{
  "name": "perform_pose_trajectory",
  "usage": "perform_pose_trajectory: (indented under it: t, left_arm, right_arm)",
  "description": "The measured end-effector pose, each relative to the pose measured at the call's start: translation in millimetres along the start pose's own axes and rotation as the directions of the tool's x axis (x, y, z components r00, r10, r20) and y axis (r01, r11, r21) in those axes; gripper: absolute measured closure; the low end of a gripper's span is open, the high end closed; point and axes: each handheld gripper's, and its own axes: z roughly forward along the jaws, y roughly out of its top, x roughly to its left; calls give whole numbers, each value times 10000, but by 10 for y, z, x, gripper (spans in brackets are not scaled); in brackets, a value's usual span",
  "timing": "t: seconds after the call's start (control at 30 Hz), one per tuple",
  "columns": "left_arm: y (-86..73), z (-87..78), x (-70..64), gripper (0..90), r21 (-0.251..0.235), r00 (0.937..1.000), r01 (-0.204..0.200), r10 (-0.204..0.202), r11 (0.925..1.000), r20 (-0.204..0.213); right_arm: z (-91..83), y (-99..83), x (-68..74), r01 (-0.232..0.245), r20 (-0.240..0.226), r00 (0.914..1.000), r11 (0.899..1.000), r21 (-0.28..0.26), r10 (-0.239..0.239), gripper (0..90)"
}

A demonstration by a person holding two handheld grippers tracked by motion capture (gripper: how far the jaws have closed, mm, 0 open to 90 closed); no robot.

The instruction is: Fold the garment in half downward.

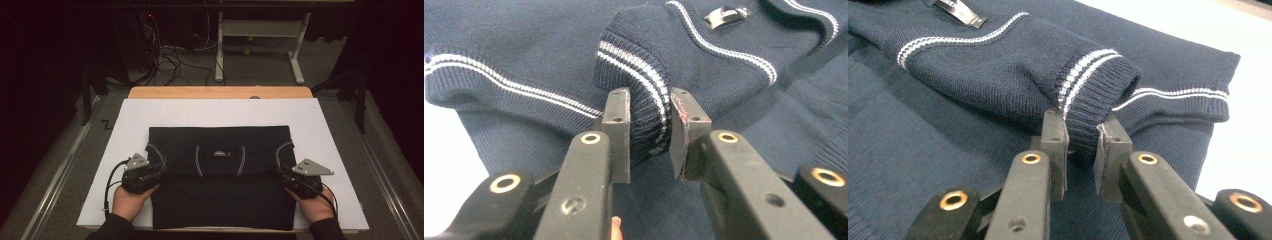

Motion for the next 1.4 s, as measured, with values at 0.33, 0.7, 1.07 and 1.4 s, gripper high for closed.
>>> perform_pose_trajectory:
  t: [0.33, 0.7, 1.07, 1.4]
  left_arm:
    - [-117, -76, -89, 691, 158, 9999, -69, 67, 9999, 126]
    - [-223, -7, -101, 667, 992, 9996, 50, -76, 9951, 260]
    - [-210, -8, -87, 414, 718, 9999, 131, -130, 9973, -11]
    - [-116, -69, -2, 195, -318, 9996, 232, -228, 9992, 137]
  right_arm:
    - [-133, -80, 85, 160, -121, 9998, 9999, 42, -159, 788]
    - [-194, -173, 112, 100, -324, 9994, 9994, 341, -89, 764]
    - [-187, -271, 15, -955, -603, 9932, 9935, 615, 992, 493]
    - [-262, -158, -9, -1542, -762, 9857, 9868, -492, 1502, 304]
